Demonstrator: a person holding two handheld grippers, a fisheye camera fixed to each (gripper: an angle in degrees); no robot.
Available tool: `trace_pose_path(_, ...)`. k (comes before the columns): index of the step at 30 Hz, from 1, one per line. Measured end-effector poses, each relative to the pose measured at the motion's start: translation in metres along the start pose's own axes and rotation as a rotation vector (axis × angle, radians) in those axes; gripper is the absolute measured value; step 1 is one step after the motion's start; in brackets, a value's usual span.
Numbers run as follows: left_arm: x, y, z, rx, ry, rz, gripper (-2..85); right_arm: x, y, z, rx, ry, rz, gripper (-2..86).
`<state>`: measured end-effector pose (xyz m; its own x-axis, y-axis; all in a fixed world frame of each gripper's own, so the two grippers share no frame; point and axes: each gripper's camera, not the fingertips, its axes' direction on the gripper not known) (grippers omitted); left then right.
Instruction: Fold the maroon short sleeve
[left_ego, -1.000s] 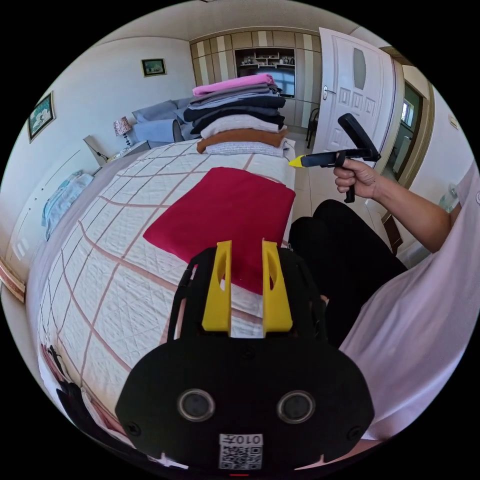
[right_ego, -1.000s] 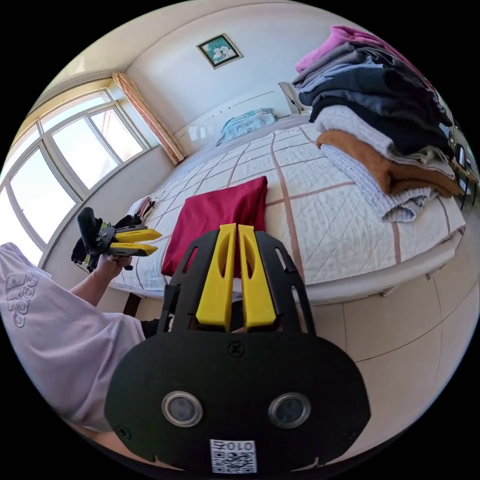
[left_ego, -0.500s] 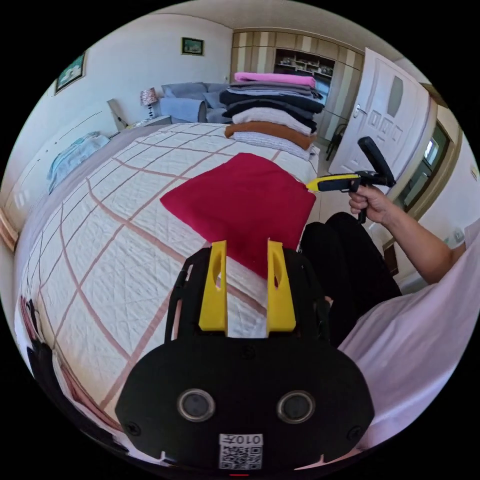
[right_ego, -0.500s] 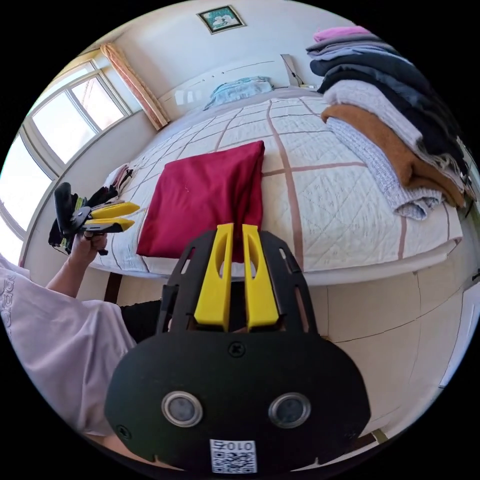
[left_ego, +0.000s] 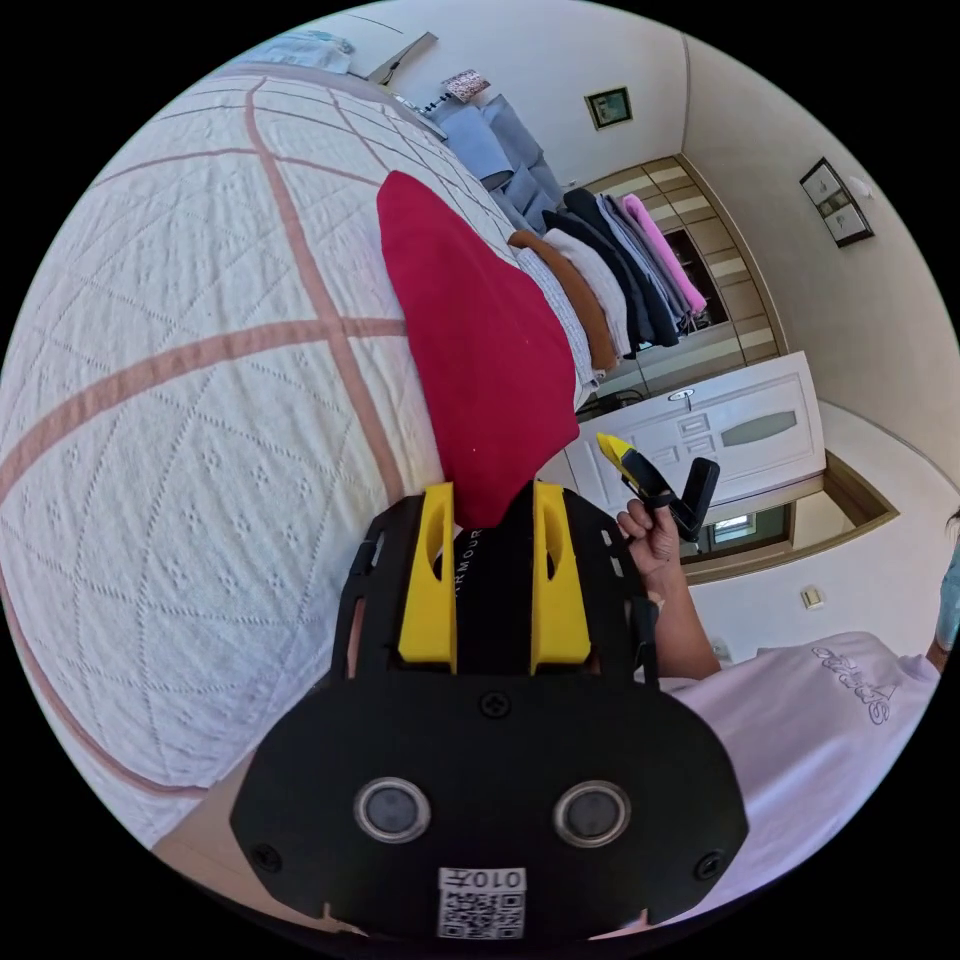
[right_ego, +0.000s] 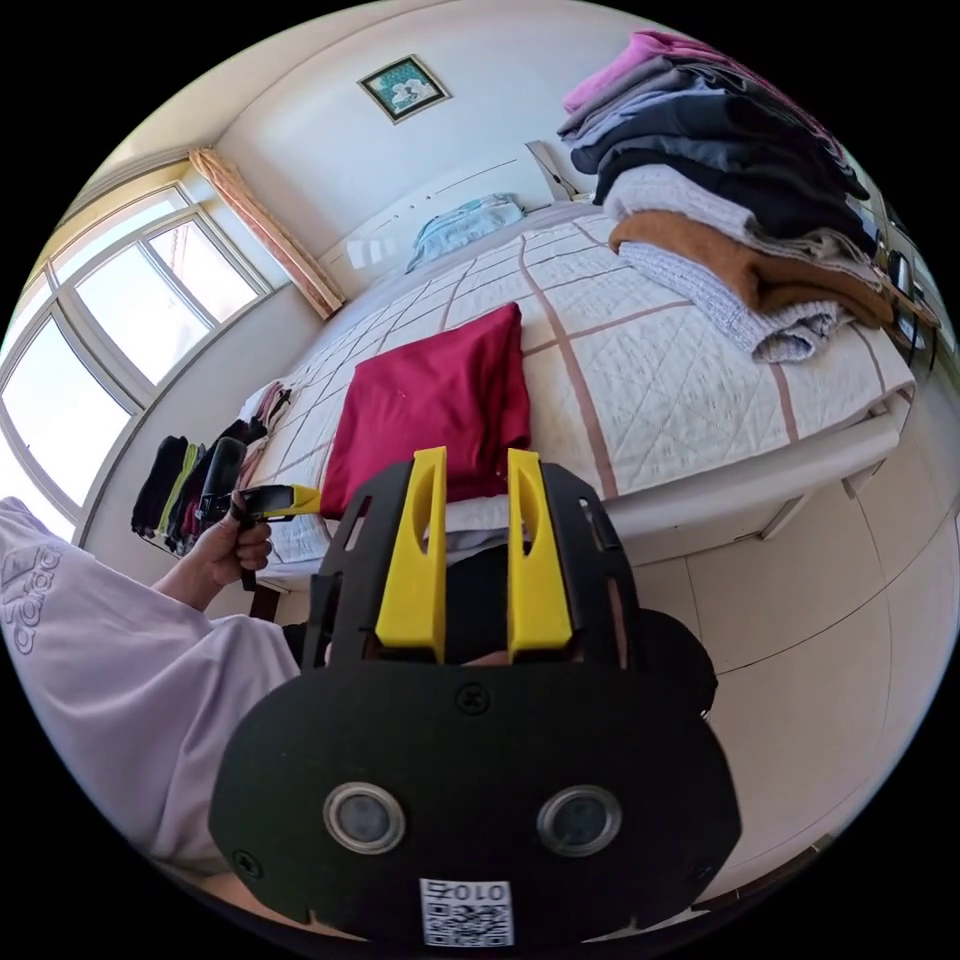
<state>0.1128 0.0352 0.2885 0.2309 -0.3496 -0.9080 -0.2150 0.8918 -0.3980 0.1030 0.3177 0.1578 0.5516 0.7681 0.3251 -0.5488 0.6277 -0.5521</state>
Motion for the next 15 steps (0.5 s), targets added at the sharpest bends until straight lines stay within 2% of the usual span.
trace_pose_path(6,-0.014,-0.009,-0.014,0.043,0.149,-0.040,5.7,0.048,-0.016,0.013,-0.085,-0.204,0.111,14.5)
trace_pose_path(8,-0.011,-0.014,-0.025,0.065,0.204,-0.031,4.6,0.065,-0.020,0.020,-0.131,-0.327,0.170,16.4)
trace_pose_path(15,-0.001,-0.035,-0.059,0.130,0.349,-0.013,2.8,0.076,-0.014,0.028,-0.099,-0.688,0.279,20.8)
